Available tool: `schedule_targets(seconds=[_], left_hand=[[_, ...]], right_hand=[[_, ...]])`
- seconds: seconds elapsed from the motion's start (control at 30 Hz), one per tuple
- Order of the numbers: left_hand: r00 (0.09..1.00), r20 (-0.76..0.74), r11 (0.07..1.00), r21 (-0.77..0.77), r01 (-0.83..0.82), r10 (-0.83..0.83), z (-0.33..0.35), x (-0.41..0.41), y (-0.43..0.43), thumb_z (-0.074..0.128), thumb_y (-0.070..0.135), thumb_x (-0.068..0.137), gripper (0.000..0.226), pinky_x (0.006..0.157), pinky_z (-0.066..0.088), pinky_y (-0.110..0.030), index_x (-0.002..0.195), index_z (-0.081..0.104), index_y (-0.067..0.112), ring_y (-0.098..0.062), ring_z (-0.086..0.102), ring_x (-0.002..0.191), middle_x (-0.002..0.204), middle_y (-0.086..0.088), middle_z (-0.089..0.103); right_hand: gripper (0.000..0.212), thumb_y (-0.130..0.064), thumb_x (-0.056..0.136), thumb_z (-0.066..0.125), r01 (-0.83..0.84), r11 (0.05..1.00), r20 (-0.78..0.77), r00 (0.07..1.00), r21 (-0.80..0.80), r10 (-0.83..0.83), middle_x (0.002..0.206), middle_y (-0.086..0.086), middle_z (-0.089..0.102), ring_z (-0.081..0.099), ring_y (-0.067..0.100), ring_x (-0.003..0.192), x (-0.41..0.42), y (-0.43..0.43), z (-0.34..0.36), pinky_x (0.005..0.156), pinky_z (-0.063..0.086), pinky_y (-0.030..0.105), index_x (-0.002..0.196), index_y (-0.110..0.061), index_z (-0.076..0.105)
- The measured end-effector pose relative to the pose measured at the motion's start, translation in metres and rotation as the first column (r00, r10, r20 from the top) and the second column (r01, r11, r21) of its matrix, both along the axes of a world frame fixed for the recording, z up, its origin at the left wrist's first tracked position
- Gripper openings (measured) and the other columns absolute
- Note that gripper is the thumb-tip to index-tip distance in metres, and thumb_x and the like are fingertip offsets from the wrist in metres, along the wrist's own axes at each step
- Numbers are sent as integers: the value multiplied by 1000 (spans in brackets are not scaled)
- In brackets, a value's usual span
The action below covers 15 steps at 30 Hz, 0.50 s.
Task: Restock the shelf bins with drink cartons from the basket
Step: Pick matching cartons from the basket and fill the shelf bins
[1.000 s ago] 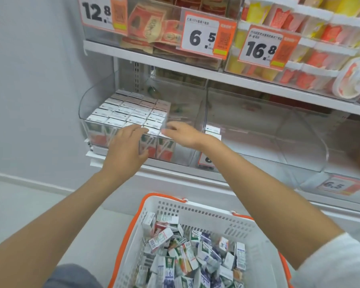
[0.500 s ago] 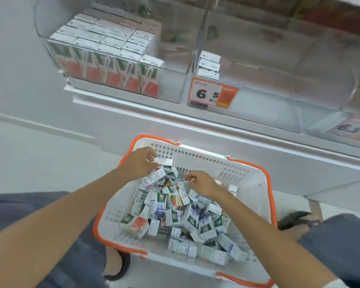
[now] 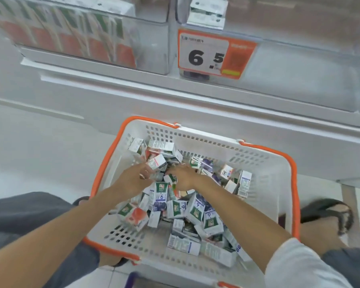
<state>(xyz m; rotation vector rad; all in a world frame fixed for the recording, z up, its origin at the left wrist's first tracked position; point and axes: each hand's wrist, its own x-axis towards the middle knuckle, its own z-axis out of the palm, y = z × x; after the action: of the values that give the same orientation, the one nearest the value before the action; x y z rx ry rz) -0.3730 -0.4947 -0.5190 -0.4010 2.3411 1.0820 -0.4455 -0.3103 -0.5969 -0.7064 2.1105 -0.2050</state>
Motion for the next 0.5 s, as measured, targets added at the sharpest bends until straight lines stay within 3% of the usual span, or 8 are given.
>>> schedule_targets(seconds=[0.07, 0.13, 0.2, 0.23, 0.3, 0.4, 0.47, 0.5], left_hand=[[1000, 6, 1000, 23, -22, 22, 1, -4, 2, 69, 15, 86, 17, 71, 51, -22, 99, 62, 25, -12, 61, 86, 101, 4, 63], [999, 9, 996, 75, -47, 47, 3, -6, 8, 70, 15, 86, 20, 72, 51, -20, 98, 61, 28, -14, 62, 93, 102, 7, 62], [998, 9, 986, 153, -59, 58, 6, -7, 20, 76, 20, 81, 31, 76, 49, -20, 105, 57, 29, -12, 61, 99, 109, 10, 60], [998, 19, 976, 212, -56, 53, 10, -7, 27, 80, 25, 78, 44, 77, 48, -20, 113, 54, 30, -8, 59, 101, 114, 15, 56], [998, 62, 939, 342, -35, 15, 16, -10, 41, 84, 29, 73, 66, 77, 45, -18, 126, 46, 33, -1, 54, 103, 119, 21, 52], [990, 137, 891, 444, -98, 41, 19, -15, 40, 80, 17, 77, 45, 76, 57, -25, 115, 58, 24, -13, 68, 97, 114, 4, 68], [974, 184, 869, 451, -203, 132, 20, -16, 30, 79, 13, 78, 45, 73, 58, -26, 117, 56, 17, -18, 70, 95, 111, -3, 68], [961, 206, 850, 457, -261, 184, 18, -15, 23, 78, 11, 78, 50, 72, 59, -26, 121, 54, 15, -19, 70, 95, 113, -4, 67]], right_hand=[[67, -25, 82, 72, -27, 999, -83, 996, -37, 24, 142, 7, 44, 34, 28, 133, -1, 7, 5, 115, 22, 41, 144, -23, 45], [60, -31, 76, 80, 56, 991, -65, 996, -125, -64, 123, 3, 50, 43, 24, 118, -5, 20, 20, 101, 36, 34, 129, -16, 56], [44, -27, 76, 81, 294, 923, 73, 956, -246, -285, 104, -3, 52, 51, 20, 97, -9, 37, 41, 73, 42, 25, 111, -13, 59], [38, -24, 76, 81, 421, 857, 163, 907, -297, -388, 99, -3, 55, 54, 18, 88, -11, 44, 55, 67, 43, 24, 106, -13, 60], [34, -25, 77, 81, 585, 717, 324, 809, -379, -490, 94, 0, 64, 60, 15, 78, -20, 51, 83, 67, 49, 24, 103, -12, 64], [29, -43, 86, 69, 690, 625, 522, 708, -365, -476, 104, -5, 71, 69, 8, 92, -33, 56, 109, 76, 52, 15, 106, -22, 66], [30, -44, 92, 60, 699, 641, 478, 702, -317, -529, 114, -1, 66, 65, 17, 105, -37, 56, 104, 90, 52, 27, 112, -21, 62], [32, -41, 94, 58, 645, 709, 365, 757, -285, -542, 121, 1, 63, 61, 20, 111, -37, 54, 95, 95, 49, 33, 116, -19, 60]])
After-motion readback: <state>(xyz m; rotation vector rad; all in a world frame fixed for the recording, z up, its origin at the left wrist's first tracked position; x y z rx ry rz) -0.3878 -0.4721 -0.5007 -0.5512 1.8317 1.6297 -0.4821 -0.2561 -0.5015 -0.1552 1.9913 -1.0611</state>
